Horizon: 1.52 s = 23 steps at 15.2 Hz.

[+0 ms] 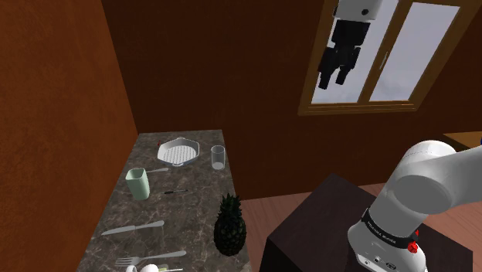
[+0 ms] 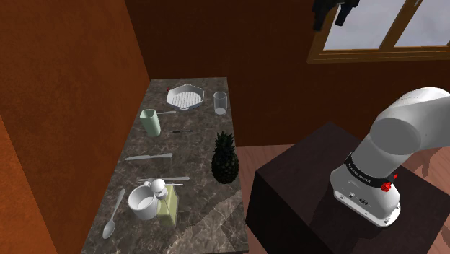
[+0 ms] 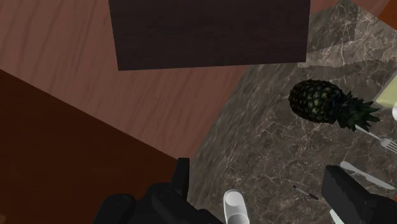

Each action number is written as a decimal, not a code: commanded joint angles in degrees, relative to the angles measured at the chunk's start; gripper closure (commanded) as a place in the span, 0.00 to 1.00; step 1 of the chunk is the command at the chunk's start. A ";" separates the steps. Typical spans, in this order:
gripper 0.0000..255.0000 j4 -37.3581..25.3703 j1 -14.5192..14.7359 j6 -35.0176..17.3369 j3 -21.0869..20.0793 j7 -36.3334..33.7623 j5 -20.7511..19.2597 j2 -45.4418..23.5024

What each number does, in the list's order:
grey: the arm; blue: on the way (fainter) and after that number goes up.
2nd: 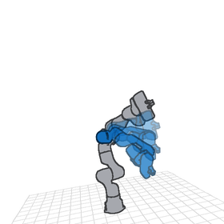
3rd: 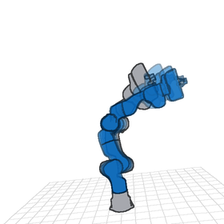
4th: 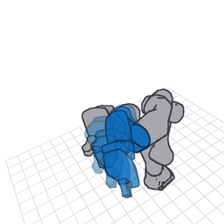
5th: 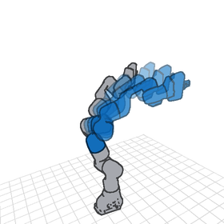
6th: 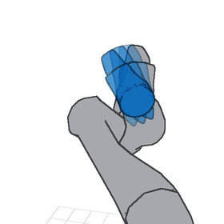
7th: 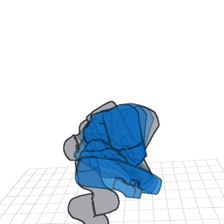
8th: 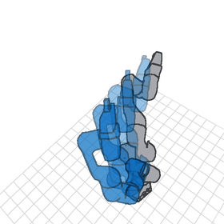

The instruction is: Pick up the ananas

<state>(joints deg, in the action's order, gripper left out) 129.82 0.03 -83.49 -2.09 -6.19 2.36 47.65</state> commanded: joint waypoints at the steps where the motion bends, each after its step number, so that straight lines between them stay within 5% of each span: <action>1: 0.00 0.00 0.00 0.00 0.00 0.00 0.00 0.00; 12: 0.00 11.15 4.80 -18.71 -8.94 -3.11 5.37 -6.30; 23: 0.00 14.24 8.34 -38.64 -19.05 -6.98 7.69 -21.72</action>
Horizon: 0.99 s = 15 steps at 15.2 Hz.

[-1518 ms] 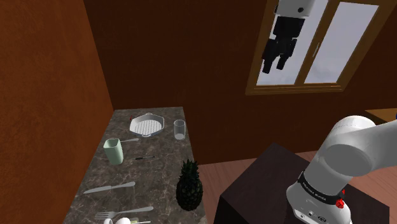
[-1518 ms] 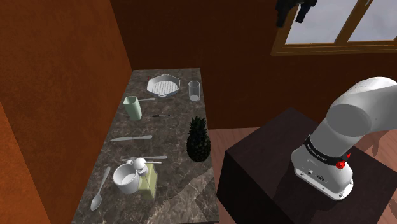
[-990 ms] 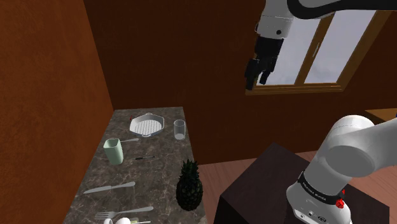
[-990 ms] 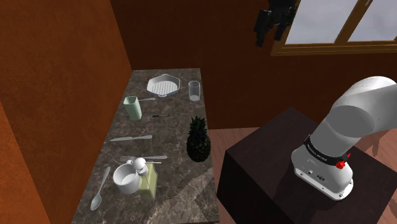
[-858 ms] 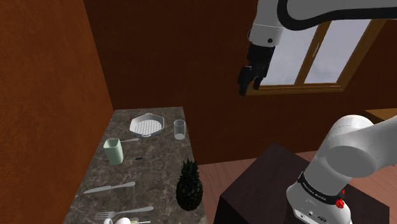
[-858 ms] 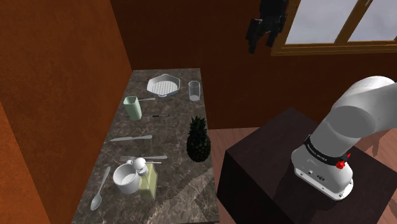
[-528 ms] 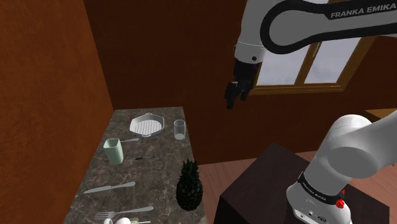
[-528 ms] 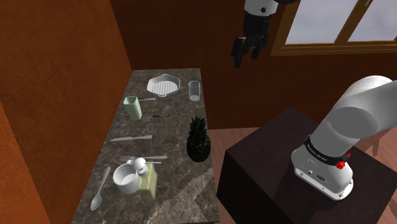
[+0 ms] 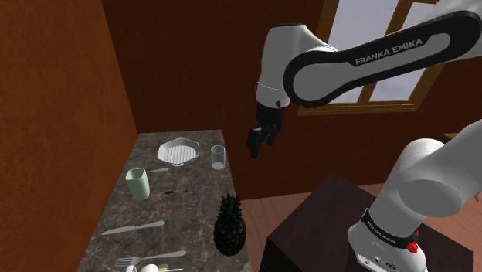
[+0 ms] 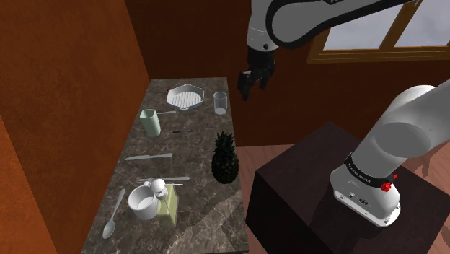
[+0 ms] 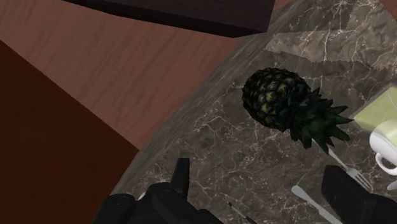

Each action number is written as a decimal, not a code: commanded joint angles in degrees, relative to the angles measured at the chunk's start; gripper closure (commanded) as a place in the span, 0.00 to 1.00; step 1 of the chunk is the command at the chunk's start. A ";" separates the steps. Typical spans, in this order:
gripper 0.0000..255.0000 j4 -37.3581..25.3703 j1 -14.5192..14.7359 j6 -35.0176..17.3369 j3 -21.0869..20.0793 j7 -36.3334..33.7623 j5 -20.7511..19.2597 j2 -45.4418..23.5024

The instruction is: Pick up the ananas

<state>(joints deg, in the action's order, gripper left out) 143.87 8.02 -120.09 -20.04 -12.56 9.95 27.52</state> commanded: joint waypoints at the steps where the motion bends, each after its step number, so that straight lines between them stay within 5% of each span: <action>1: 0.00 0.05 0.50 -3.82 -2.06 -1.14 -0.08 -3.40; 7: 0.00 -2.22 0.68 -13.91 -7.85 -5.71 -3.86 -15.52; 15: 0.00 -6.96 1.27 -22.73 -11.76 -15.02 -15.42 -30.63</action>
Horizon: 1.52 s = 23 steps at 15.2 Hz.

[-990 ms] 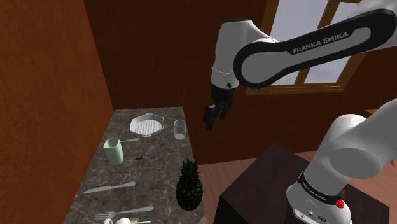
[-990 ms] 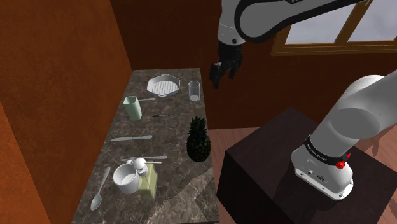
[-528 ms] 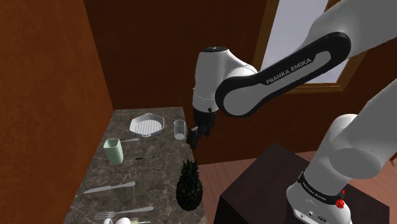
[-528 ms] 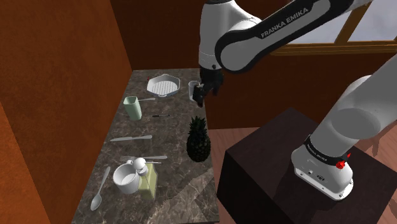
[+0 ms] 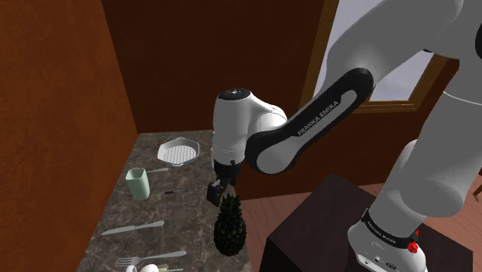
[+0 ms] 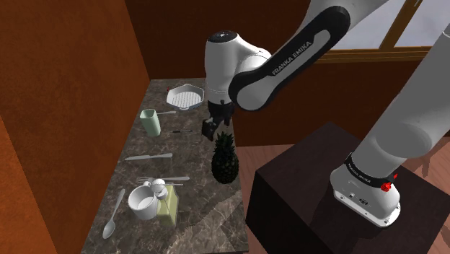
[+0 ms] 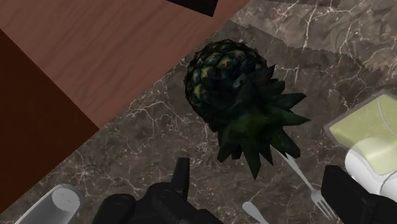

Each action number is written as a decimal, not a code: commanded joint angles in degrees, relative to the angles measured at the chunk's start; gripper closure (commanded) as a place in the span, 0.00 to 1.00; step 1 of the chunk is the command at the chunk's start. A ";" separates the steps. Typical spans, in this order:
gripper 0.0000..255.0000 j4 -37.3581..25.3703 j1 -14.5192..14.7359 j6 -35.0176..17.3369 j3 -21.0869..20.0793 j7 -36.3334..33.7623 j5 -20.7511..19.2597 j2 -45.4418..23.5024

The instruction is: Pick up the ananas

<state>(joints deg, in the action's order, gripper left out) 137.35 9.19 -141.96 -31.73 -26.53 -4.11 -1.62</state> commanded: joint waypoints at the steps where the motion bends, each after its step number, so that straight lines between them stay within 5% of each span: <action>1: 0.00 -0.27 0.17 -1.60 0.04 -1.56 -2.08 -2.21; 8: 0.00 0.35 0.76 -5.60 1.08 -4.82 -6.52 -6.37; 9: 1.00 0.34 0.75 -5.55 1.06 -4.79 -6.47 -6.33; 18: 1.00 0.35 0.76 -5.60 1.08 -4.82 -6.53 -6.38; 23: 1.00 -0.19 0.13 -2.03 0.04 -1.88 -2.51 -2.63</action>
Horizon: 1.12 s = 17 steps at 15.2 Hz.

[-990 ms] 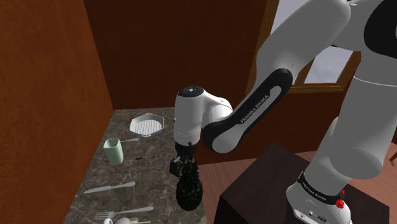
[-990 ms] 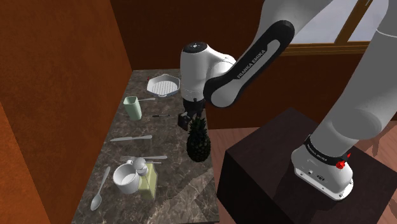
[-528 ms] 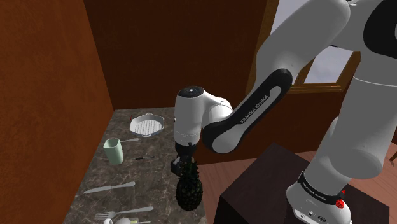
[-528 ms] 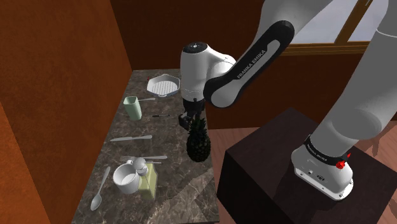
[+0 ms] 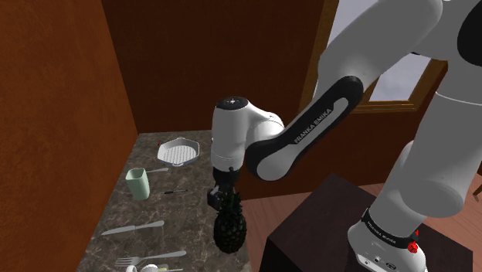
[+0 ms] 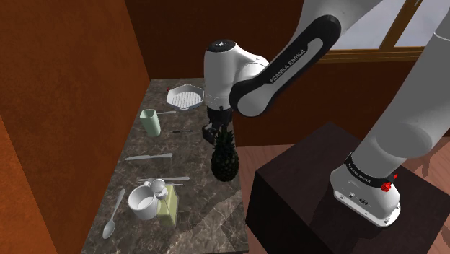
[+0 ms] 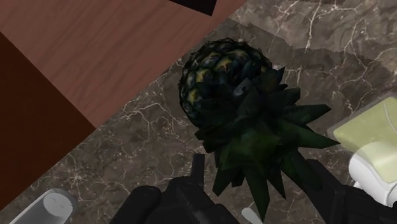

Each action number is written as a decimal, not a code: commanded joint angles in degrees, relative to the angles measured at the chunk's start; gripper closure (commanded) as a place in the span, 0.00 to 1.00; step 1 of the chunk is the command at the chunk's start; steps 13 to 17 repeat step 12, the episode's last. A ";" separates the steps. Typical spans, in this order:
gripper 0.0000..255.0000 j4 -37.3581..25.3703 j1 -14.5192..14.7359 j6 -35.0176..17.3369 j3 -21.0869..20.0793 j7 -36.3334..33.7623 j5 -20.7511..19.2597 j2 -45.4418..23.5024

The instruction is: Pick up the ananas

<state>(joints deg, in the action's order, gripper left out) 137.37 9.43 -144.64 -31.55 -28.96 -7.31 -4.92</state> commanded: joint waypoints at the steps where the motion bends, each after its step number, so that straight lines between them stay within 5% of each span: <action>1: 1.00 -0.37 -0.18 1.39 -0.26 1.08 1.42 1.39; 10: 1.00 -2.42 -0.28 8.30 -0.50 5.01 6.70 7.28; 17: 1.00 -2.46 -0.26 8.42 -0.48 5.07 6.78 7.38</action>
